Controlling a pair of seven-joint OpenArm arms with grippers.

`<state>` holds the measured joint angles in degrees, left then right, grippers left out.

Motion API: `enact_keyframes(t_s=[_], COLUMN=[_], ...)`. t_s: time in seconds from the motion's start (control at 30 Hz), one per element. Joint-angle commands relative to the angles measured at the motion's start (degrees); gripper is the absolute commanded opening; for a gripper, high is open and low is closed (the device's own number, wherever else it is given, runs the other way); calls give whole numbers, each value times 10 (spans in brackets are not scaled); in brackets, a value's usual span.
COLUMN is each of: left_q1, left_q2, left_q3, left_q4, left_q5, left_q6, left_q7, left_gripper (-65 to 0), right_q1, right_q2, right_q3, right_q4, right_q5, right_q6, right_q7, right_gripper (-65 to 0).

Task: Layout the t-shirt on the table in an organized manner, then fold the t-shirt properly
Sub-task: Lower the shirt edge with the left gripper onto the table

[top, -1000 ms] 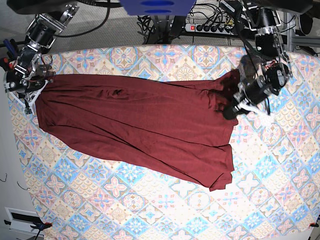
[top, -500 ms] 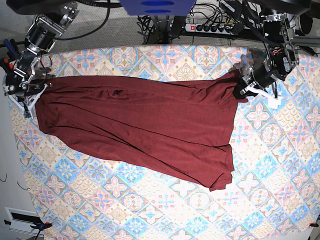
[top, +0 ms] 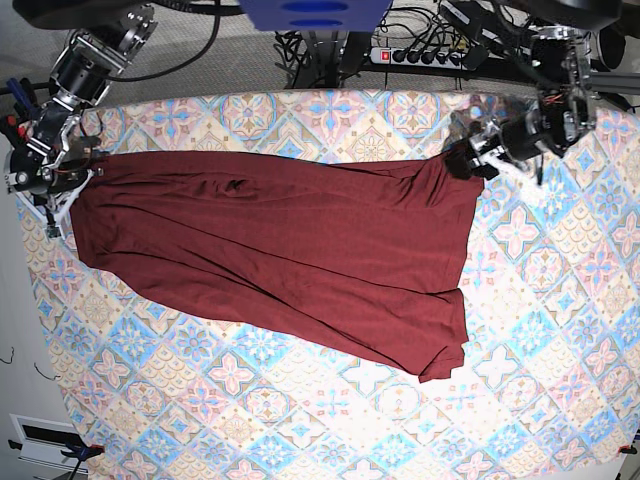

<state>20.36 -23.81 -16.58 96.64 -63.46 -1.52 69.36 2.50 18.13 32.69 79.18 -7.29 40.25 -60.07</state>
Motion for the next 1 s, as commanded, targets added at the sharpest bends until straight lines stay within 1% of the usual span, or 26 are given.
enact_keyframes(t_s=[0.0, 0.07, 0.2, 0.37, 0.43, 0.53, 0.7, 0.83, 0.97], left_q1=[0, 10, 16, 14, 8, -2, -2, -11, -22], left_q2=[-8, -19, -19, -19, -16, 8, 28, 48, 52], left_q3=[-3, -15, -41, -39, -37, -36, -32, -23, 11], left_q4=[10, 10, 8, 5, 5, 2, -15, -28, -42], left_q5=[-19, -23, -18, -14, 4, 47, 100, 108, 108], left_q6=[-5, -5, -4, -3, -3, -3, -3, -3, -4], left_q7=[-3, -3, -4, -7, -8, -4, -7, -8, -8], left_gripper=[-265, -240, -235, -235, -235, -235, -234, -234, -239], right_q1=[9, 9, 9, 9, 9, 9, 9, 9, 9], right_q2=[13, 13, 13, 13, 13, 13, 13, 13, 13], right_q3=[2, 2, 2, 2, 2, 2, 2, 2, 2], right_q4=[9, 9, 8, 8, 8, 8, 8, 8, 11], right_q5=[4, 4, 4, 4, 4, 4, 4, 4, 4], right_q6=[-2, -2, -2, -2, -2, -2, -2, -2, -2], right_q7=[6, 6, 6, 6, 6, 6, 6, 6, 5], right_gripper=[-546, -546, -546, -546, -546, -546, -546, -546, -546])
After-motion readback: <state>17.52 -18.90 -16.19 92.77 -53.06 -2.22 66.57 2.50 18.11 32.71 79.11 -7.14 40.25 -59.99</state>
